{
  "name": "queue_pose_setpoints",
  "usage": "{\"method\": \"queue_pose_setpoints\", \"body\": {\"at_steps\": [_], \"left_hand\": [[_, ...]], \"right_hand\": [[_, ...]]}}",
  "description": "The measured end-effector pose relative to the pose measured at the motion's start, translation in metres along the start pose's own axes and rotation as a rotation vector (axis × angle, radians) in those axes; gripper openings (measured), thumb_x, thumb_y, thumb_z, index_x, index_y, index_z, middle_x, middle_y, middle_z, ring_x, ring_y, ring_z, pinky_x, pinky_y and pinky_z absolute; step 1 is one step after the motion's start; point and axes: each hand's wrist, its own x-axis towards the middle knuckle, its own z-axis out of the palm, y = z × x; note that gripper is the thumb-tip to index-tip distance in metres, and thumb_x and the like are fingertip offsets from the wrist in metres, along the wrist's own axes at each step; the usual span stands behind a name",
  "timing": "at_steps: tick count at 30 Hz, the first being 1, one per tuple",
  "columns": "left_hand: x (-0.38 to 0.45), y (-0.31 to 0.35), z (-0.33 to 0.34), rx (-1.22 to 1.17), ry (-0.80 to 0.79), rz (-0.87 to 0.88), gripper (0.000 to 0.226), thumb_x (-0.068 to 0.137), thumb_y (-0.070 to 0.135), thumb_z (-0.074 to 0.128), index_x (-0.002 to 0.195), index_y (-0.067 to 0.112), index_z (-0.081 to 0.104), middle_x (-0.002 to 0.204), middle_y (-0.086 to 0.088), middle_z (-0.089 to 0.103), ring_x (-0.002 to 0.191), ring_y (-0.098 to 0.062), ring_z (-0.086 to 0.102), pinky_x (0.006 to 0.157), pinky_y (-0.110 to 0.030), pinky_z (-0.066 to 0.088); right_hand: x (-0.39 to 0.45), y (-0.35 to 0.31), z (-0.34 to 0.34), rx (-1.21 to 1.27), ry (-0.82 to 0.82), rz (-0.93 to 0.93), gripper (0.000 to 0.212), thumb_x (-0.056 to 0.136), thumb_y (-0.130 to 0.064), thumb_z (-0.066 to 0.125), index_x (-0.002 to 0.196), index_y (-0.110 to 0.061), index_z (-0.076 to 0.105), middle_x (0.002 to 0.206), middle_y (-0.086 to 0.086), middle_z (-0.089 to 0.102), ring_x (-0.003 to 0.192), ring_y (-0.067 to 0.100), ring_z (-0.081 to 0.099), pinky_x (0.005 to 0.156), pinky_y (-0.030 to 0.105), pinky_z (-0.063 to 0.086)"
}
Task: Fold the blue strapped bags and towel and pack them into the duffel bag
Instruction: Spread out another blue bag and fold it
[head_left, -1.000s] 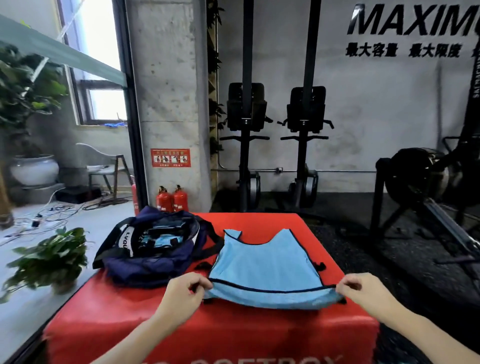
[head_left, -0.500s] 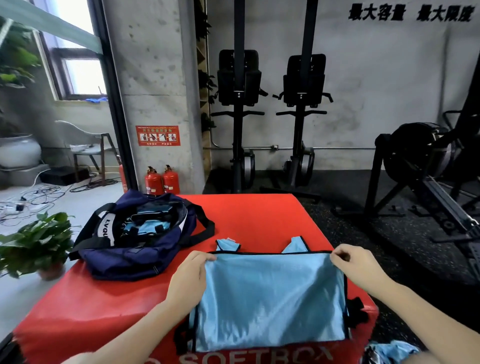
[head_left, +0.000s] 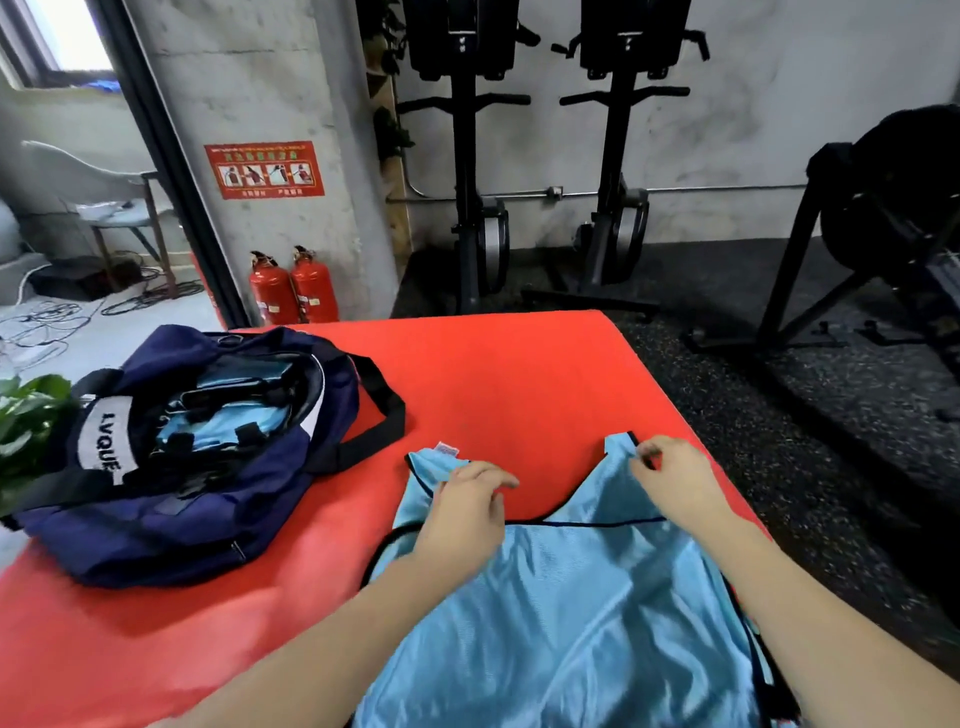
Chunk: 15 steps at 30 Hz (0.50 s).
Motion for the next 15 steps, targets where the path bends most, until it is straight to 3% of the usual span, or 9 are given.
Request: {"method": "queue_pose_setpoints", "body": {"at_steps": [6, 10, 15], "left_hand": [[0.069, 0.040, 0.056, -0.100, -0.126, 0.002, 0.030, 0.093, 0.008, 0.055, 0.117, 0.019, 0.069, 0.117, -0.002, 0.066, 0.103, -0.017, 0.063, 0.100, -0.031, 0.046], [0.100, 0.057, 0.084, -0.176, -0.148, -0.038, 0.028, 0.091, 0.005, 0.058, 0.115, 0.015, 0.069, 0.113, -0.002, 0.072, 0.099, -0.020, 0.066, 0.097, -0.030, 0.047], [0.114, 0.063, 0.102, -0.320, -0.111, -0.161, 0.028, 0.088, 0.007, 0.062, 0.113, 0.019, 0.068, 0.102, 0.002, 0.073, 0.094, -0.014, 0.068, 0.091, -0.025, 0.050]], "right_hand": [[0.028, 0.006, 0.011, 0.095, 0.038, 0.044, 0.024, 0.091, -0.030, 0.070, 0.110, -0.015, 0.067, 0.103, 0.004, 0.069, 0.097, 0.024, 0.064, 0.090, 0.035, 0.050], [0.040, 0.001, 0.018, 0.142, 0.025, 0.079, 0.033, 0.091, -0.035, 0.070, 0.116, -0.015, 0.064, 0.101, 0.004, 0.070, 0.098, 0.024, 0.063, 0.084, 0.031, 0.046], [0.051, -0.004, 0.021, 0.227, 0.065, 0.091, 0.017, 0.092, -0.021, 0.069, 0.109, -0.018, 0.067, 0.091, -0.003, 0.067, 0.088, 0.015, 0.061, 0.079, 0.022, 0.039]]}}
